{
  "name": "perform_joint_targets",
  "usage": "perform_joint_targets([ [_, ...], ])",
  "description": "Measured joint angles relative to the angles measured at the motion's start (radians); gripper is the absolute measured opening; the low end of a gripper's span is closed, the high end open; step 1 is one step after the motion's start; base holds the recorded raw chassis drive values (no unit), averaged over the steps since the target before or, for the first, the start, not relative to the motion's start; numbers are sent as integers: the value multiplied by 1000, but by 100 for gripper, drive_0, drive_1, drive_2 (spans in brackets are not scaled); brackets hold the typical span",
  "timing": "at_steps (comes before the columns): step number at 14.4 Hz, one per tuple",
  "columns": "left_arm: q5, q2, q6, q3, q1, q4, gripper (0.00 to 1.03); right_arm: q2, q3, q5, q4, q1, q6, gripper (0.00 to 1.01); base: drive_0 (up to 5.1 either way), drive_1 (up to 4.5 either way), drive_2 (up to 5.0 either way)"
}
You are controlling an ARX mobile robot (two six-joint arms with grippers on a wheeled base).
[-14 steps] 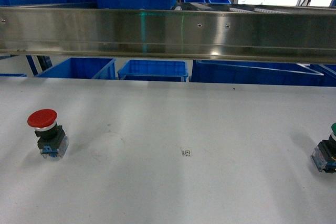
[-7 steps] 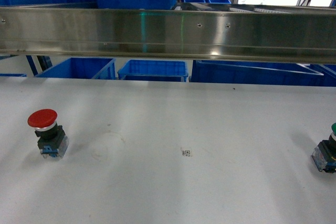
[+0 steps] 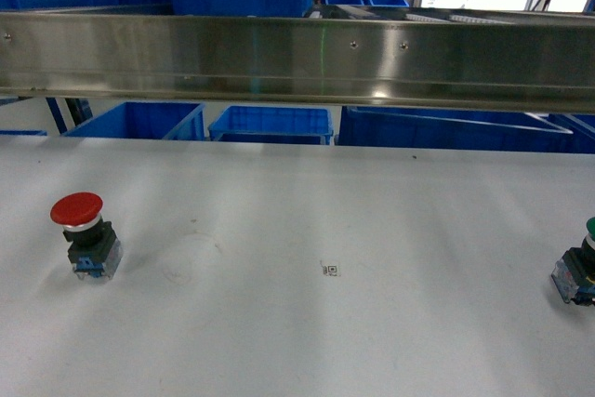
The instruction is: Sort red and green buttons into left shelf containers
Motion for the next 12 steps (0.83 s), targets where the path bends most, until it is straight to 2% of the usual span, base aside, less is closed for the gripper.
perform_joint_targets([
  [1, 39, 195, -8, 97, 8, 89, 98, 206, 113, 56, 99, -7, -3, 98, 0, 0, 0],
  [2, 20, 410, -9, 213, -2, 195, 98, 409, 219, 107, 168, -13, -20, 98, 0, 0, 0],
  [3, 4, 543, -8, 272, -4, 223, 98, 499, 234, 113, 162, -14, -27, 98, 0, 0, 0],
  [6, 0, 577, -9, 241, -3, 211, 98, 496, 214, 116, 164, -14, -30, 98, 0, 0, 0],
  [7, 0, 571, -9, 244, -3, 213, 98, 491, 211, 112, 130, 5, -22, 98, 0, 0, 0],
  [8, 0, 570, -9, 244, -3, 210, 98, 517, 163, 146, 157, 58, 2, 98, 0, 0, 0],
  [9, 0, 571, -9, 244, -3, 211, 98, 593, 127, 127, 182, 92, 18, 98, 0, 0, 0],
  [12, -1, 572, -9, 244, -2, 210, 98, 757, 169, 211, 214, 91, 7, 98, 0, 0, 0],
])
